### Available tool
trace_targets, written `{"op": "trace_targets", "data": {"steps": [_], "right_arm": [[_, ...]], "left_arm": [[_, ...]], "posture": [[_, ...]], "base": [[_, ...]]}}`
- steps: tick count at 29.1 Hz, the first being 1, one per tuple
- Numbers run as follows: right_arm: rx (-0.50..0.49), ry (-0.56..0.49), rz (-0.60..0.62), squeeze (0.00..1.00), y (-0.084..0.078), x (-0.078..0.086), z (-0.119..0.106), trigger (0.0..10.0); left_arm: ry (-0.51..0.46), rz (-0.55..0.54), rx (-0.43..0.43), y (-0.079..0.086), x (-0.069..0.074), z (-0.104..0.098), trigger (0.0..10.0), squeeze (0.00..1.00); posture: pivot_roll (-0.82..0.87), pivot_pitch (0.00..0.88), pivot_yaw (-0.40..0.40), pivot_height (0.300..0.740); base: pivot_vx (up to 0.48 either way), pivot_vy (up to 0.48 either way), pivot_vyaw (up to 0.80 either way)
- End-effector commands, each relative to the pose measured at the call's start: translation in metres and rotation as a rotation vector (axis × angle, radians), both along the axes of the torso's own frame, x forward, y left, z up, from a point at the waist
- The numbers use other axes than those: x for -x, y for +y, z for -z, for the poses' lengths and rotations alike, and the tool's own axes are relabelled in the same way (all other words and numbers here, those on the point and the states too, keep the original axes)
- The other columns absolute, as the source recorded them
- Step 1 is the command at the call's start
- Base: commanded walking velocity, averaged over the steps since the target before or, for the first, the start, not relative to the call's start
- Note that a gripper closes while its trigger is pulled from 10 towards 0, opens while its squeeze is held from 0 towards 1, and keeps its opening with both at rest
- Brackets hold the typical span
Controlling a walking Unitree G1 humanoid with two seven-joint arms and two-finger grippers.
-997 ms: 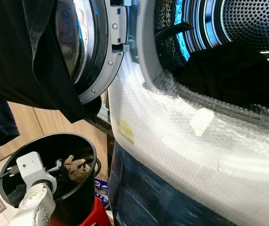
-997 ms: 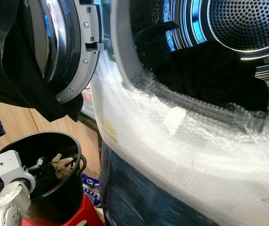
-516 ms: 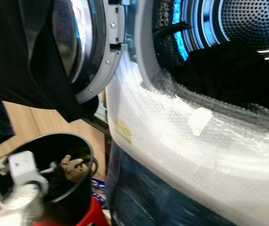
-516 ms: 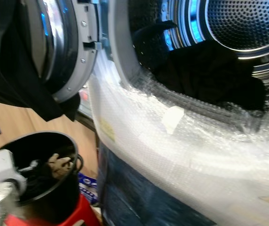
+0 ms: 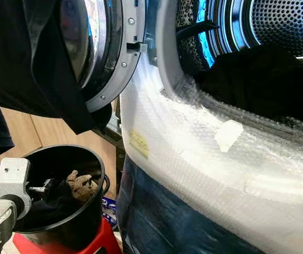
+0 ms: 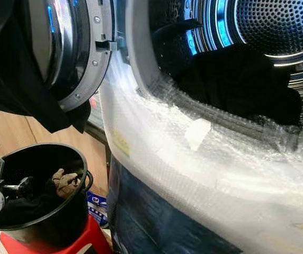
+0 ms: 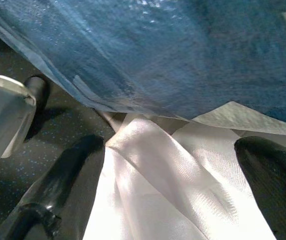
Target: Clothes washing
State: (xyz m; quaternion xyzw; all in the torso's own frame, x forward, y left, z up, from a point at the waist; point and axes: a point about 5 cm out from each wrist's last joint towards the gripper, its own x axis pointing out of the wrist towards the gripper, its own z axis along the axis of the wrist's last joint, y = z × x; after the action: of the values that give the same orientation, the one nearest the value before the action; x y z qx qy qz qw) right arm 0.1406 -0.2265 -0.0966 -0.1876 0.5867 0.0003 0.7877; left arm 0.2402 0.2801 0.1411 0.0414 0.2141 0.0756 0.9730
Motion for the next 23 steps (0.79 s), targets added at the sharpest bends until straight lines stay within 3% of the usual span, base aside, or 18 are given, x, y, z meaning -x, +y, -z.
{"op": "trace_targets", "data": {"steps": [1, 5, 10, 23], "right_arm": [[0.001, 0.016, 0.003, 0.0, -0.001, 0.003, 0.001, 10.0], [-0.002, 0.018, 0.015, 0.0, 0.0, 0.005, 0.002, 10.0], [-0.008, 0.024, 0.029, 0.0, 0.0, 0.006, 0.002, 10.0], [-0.016, 0.028, 0.055, 0.0, 0.0, 0.008, 0.003, 10.0]], "left_arm": [[0.009, 0.002, 0.015, -0.001, 0.002, -0.001, 10.0, 1.0], [0.045, 0.018, 0.014, -0.001, 0.005, 0.002, 10.0, 1.0], [0.098, 0.047, -0.099, 0.007, 0.01, -0.004, 10.0, 1.0], [0.125, 0.078, -0.113, 0.003, 0.011, -0.004, 10.0, 1.0]], "posture": [[0.15, 0.067, -0.111, 0.74], [0.15, 0.068, -0.105, 0.74], [0.15, 0.079, -0.103, 0.74], [0.14, 0.1, -0.085, 0.74]], "base": [[0.0, 0.0, 0.0], [0.0, 0.0, 0.0], [0.0, 0.0, 0.0], [0.0, 0.0, 0.0]]}}
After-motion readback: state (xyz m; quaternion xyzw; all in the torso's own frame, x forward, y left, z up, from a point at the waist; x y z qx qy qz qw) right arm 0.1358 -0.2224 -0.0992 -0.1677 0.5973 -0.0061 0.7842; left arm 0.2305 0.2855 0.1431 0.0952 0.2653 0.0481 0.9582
